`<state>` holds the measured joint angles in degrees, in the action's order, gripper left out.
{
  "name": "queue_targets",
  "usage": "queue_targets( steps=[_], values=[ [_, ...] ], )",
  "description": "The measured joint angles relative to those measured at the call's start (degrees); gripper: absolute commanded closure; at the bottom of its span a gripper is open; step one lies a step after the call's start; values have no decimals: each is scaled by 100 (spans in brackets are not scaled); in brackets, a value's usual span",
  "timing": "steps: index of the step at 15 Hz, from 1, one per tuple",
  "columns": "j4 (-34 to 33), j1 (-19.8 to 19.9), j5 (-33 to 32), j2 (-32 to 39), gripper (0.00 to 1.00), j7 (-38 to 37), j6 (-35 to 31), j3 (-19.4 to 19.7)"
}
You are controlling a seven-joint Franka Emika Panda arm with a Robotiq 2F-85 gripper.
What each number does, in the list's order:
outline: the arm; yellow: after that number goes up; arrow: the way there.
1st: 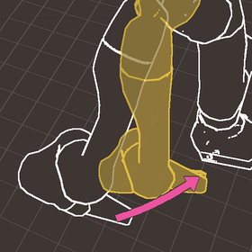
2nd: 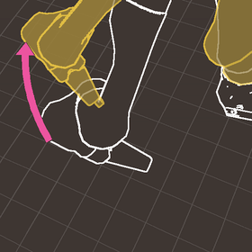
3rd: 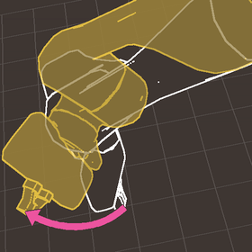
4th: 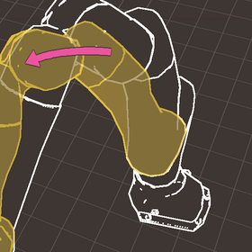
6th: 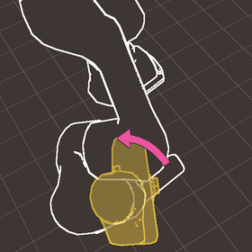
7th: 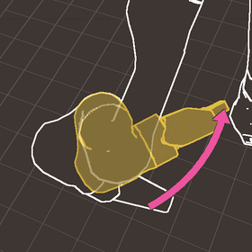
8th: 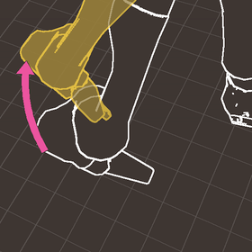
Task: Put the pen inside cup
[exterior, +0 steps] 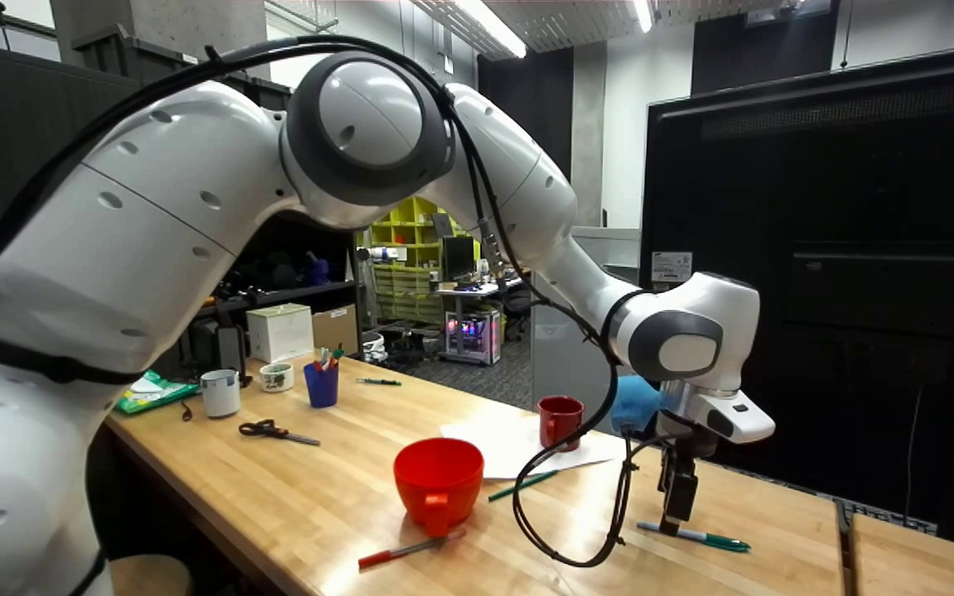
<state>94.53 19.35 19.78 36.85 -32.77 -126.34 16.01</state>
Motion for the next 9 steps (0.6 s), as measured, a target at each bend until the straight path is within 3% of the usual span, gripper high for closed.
queue_targets(
  steps=[5,7,9],
  values=[
    [-6,5,0,170,0,-67,-122,3],
    [-10,6,0,220,27,-102,-158,7],
    [-18,7,-1,243,33,-150,-165,24]
  ],
)
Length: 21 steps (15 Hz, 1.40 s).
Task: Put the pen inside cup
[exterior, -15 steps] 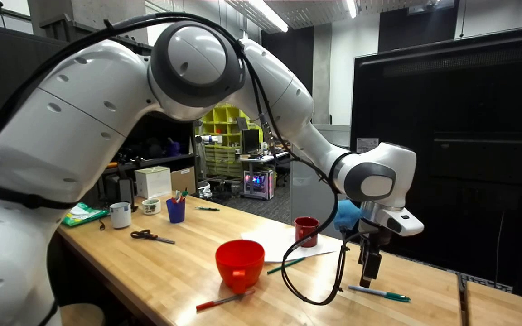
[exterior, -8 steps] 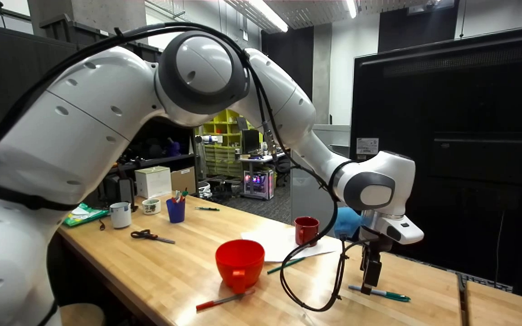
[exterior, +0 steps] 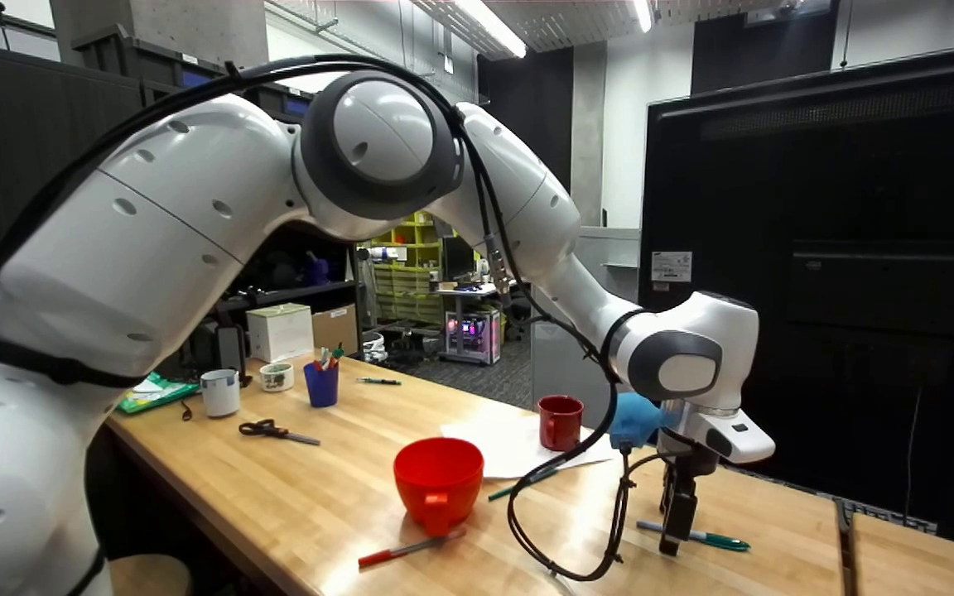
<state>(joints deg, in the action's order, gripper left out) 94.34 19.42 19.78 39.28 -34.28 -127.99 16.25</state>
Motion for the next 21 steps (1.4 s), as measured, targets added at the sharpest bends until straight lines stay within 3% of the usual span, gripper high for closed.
queue_targets(
  steps=[4,11,13,14,21],
  values=[
    [-12,10,0,-19,51,-60,39,33],
    [-25,44,0,-80,100,-94,158,97],
    [-35,48,0,-80,99,-94,157,98],
    [-38,47,0,-79,89,-94,154,97],
    [-49,46,-1,-75,89,-92,144,90]
  ],
)
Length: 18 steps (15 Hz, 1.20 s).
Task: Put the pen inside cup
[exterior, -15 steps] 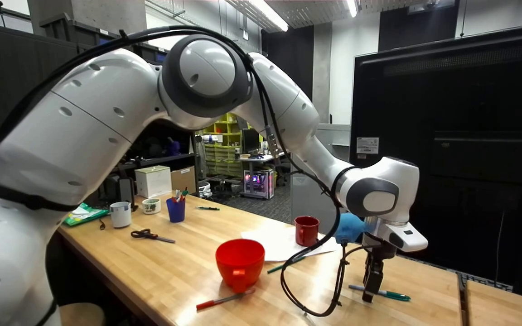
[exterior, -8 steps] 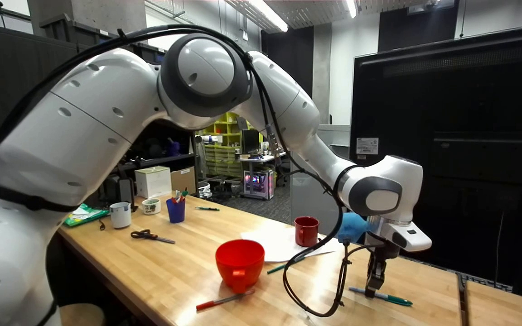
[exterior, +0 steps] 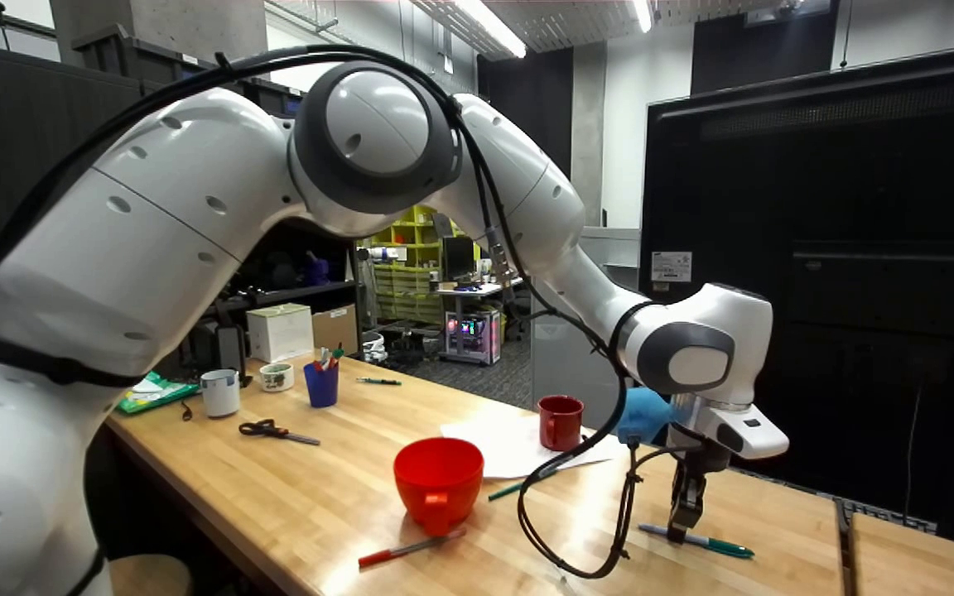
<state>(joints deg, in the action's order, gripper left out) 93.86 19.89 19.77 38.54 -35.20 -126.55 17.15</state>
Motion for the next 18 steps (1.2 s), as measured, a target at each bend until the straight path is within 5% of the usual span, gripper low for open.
queue_targets(
  steps=[4,5,18],
  values=[
    [-2,0,0,1,89,0,-3,-1],
    [-2,0,0,1,97,0,-3,-2],
    [36,-6,-2,-378,97,216,-527,-13]
  ],
)
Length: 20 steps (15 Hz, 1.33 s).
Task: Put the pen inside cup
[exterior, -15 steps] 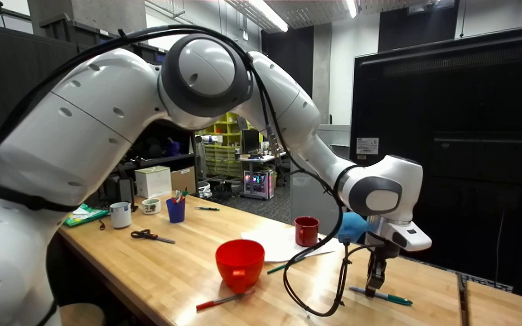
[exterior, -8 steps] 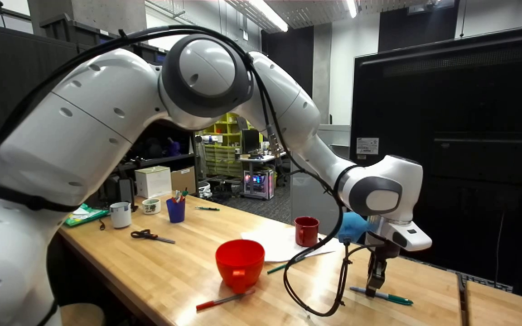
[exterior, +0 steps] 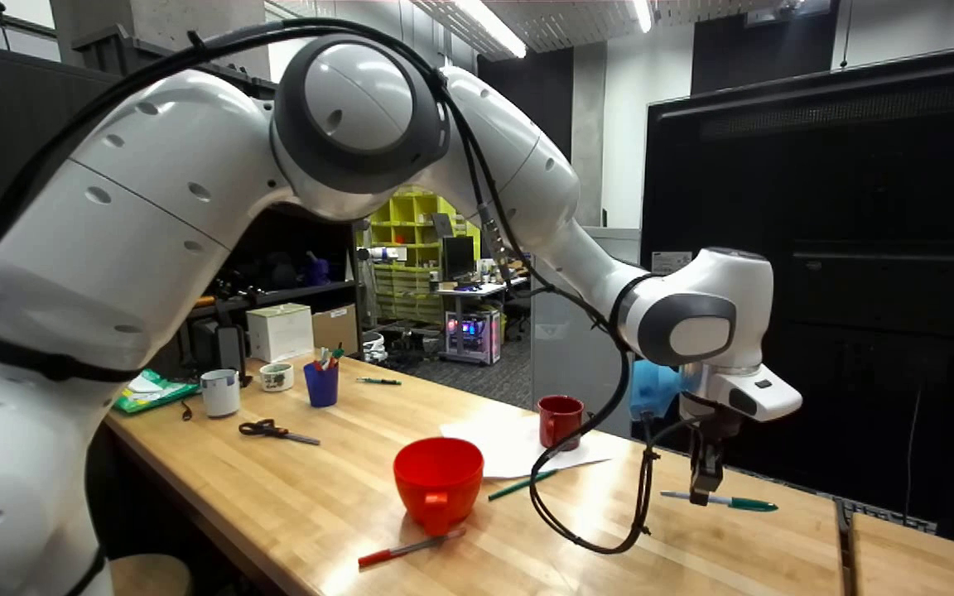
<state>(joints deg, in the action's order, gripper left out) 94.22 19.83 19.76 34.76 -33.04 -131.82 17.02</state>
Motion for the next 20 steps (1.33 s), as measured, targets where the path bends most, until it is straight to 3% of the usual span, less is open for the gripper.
queue_targets(
  steps=[3,4,8,16,17,20],
  values=[
    [88,2,0,-316,97,53,-101,0],
    [129,4,1,-433,89,74,-135,0],
    [292,6,3,-777,89,116,-174,-1],
    [372,6,3,-797,89,123,-205,-9],
    [376,6,3,-797,97,123,-208,-9],
    [370,-2,-5,-786,97,122,-210,-9]
  ],
)
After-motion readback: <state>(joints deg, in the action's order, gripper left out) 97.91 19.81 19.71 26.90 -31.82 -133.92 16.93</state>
